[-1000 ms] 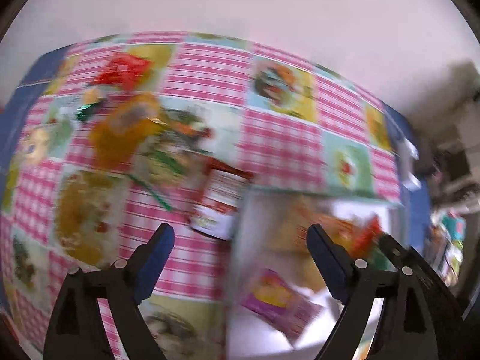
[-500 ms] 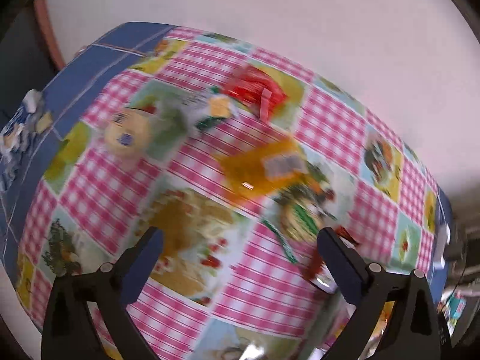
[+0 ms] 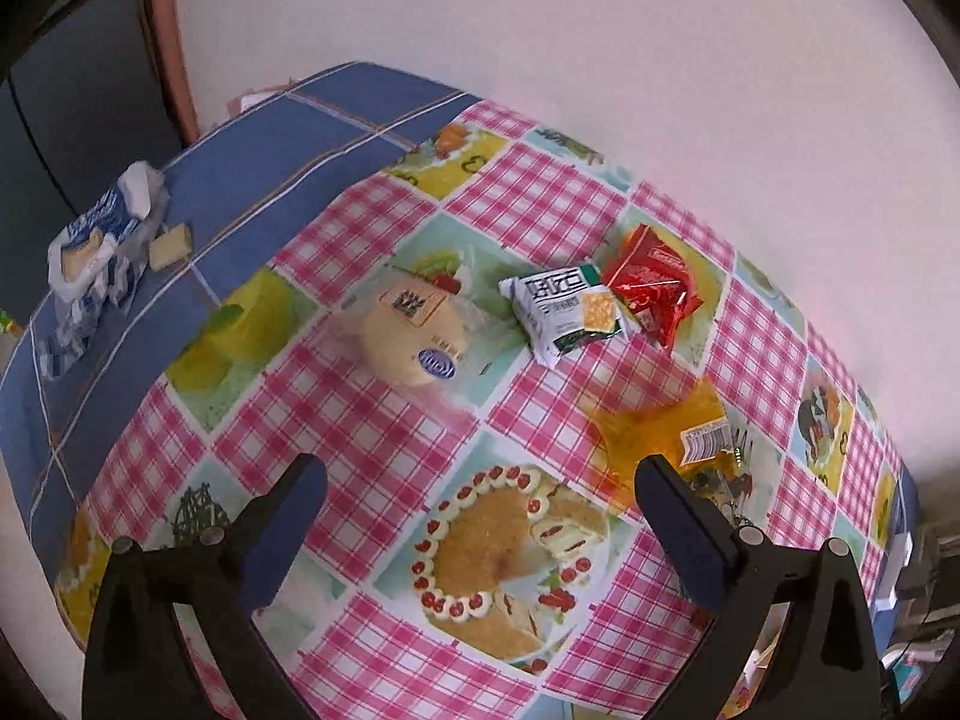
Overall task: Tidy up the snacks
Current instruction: 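Move both tools back toward the remaining snacks on the tablecloth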
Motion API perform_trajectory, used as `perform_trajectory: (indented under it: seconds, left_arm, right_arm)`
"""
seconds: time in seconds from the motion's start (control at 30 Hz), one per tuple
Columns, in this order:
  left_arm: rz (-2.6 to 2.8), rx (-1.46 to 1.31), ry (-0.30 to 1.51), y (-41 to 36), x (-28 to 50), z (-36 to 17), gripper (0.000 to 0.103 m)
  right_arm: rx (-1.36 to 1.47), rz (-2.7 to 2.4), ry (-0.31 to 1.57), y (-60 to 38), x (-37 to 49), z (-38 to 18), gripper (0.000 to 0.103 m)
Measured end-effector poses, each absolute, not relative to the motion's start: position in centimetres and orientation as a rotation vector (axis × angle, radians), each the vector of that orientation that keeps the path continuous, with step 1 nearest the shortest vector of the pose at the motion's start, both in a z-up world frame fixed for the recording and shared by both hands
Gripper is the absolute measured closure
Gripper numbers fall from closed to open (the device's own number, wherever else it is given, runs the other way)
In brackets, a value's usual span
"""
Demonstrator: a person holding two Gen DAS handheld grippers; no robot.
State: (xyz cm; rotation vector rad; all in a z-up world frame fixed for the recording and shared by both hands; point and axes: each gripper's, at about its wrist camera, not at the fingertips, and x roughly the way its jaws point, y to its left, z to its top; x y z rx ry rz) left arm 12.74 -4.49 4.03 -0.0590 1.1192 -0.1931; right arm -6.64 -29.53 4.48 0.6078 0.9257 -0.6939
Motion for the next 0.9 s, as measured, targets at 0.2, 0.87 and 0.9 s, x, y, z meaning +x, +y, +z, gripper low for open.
perform_trajectory:
  seconds: [0.2,0.87,0.9]
  left_arm:
    - [-0.274,-0.035,1.129,-6.7,12.5,3.6,0.001]
    - [-0.42,0.112,1.158,-12.7,12.8,0.4,0.011]
    - [-0.419,0.113,1.159,-12.7,12.9,0.3,0.011]
  right_arm:
    - [0.541,-0.603,0.933,-27.0,-3.5,3.9,0.0]
    - [0.447,-0.56,1.057,-27.5,1.8,-0.1,0.047]
    - [0.442,-0.557,1.065,-27.6,2.0,-0.3,0.047]
